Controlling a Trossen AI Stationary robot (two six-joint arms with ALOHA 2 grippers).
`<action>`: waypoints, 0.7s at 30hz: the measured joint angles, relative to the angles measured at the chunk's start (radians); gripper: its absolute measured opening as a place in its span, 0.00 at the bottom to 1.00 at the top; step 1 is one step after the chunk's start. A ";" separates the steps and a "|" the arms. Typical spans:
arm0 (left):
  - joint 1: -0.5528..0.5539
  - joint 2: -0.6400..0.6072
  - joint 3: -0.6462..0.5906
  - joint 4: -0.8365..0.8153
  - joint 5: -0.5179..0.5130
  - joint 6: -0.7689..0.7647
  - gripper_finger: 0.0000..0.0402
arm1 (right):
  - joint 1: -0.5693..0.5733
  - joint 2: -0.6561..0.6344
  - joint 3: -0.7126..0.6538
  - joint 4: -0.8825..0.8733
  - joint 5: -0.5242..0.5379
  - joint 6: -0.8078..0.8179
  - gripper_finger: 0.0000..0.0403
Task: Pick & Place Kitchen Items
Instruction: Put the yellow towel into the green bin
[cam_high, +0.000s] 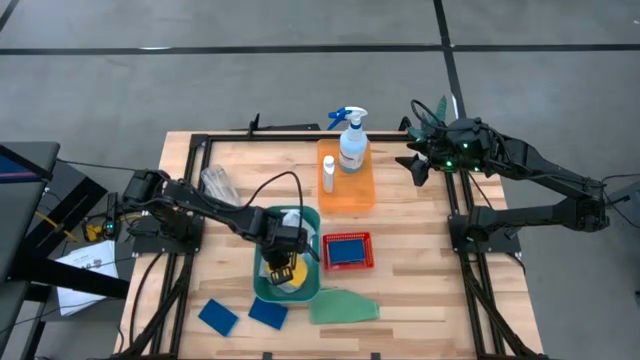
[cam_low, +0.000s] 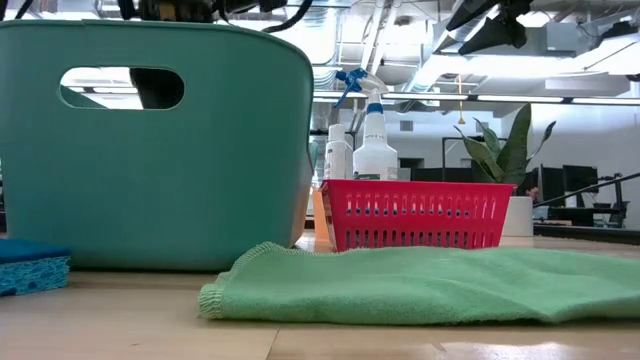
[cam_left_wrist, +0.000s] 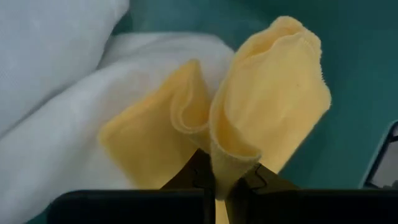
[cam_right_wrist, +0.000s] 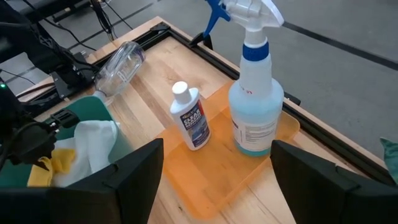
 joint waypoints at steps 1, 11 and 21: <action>0.000 0.000 -0.006 0.002 0.000 0.000 0.01 | 0.000 0.000 0.000 0.000 0.000 0.000 0.71; 0.000 0.000 -0.047 0.058 -0.001 0.000 0.03 | -0.010 0.000 0.000 0.002 0.001 0.000 0.71; 0.000 0.000 -0.047 0.071 -0.006 0.000 0.12 | -0.010 0.000 0.000 0.002 0.001 0.000 0.71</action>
